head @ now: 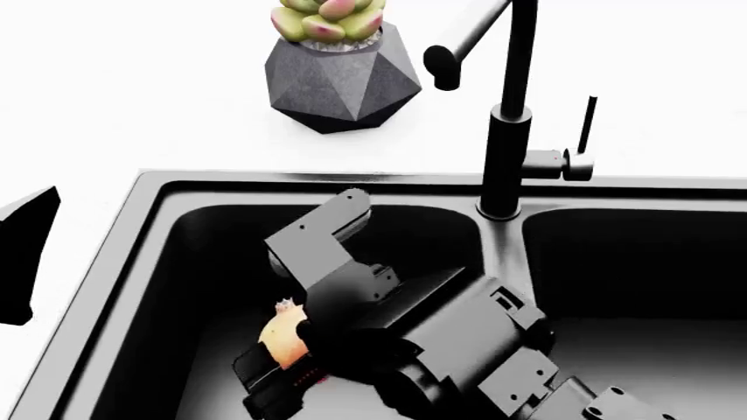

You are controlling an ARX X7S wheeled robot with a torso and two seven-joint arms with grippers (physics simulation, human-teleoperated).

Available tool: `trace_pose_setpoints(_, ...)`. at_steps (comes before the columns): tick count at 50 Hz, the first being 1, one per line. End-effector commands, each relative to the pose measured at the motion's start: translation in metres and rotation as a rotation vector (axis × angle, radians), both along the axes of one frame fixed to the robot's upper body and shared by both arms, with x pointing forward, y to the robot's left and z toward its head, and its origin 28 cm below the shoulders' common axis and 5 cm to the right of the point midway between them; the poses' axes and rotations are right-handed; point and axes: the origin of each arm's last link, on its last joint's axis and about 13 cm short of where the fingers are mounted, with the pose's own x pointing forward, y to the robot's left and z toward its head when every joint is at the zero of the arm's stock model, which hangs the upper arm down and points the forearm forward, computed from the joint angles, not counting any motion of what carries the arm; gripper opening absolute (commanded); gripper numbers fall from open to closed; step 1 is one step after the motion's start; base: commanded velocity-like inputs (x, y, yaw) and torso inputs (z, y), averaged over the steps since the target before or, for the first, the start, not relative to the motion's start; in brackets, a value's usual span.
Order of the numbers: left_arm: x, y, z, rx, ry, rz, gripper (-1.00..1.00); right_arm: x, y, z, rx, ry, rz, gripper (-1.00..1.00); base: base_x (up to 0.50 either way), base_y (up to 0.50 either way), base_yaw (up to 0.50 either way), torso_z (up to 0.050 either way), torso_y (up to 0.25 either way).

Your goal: There is a mixed pile of frozen fruits and vegetables on the counter. Locate all the frozen vegetables and place the items in a bowl on the counter. Take all the frozen fruits and defrost them in a running sink.

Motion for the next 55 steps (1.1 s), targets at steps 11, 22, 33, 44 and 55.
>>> trace_pose_setpoints(11,-0.002,0.005,0.005,-0.001,0.003,-0.005,1.00,0.002,0.009,-0.023,-0.040,0.047,0.050,-1.00,0.00,0.00,0.00,0.000,0.000)
trace_pose_setpoints(22,-0.002,0.003,0.006,0.002,0.001,-0.015,1.00,0.003,0.008,-0.031,-0.046,0.069,0.054,-1.00,0.00,0.00,0.00,0.000,0.000)
trace_pose_setpoints(33,-0.002,0.002,0.006,0.007,0.004,-0.018,1.00,0.007,0.009,-0.042,-0.043,0.085,0.053,-1.00,0.00,0.00,0.00,0.000,0.000)
trace_pose_setpoints(44,-0.002,0.000,0.002,0.009,0.006,-0.025,1.00,0.006,0.010,-0.040,-0.049,0.083,0.061,-1.00,0.00,0.00,0.00,0.001,0.001)
trace_pose_setpoints(55,-0.002,-0.002,0.003,0.007,0.003,-0.030,1.00,0.001,0.006,-0.022,-0.044,0.050,0.061,1.00,0.00,0.00,0.00,0.000,0.000)
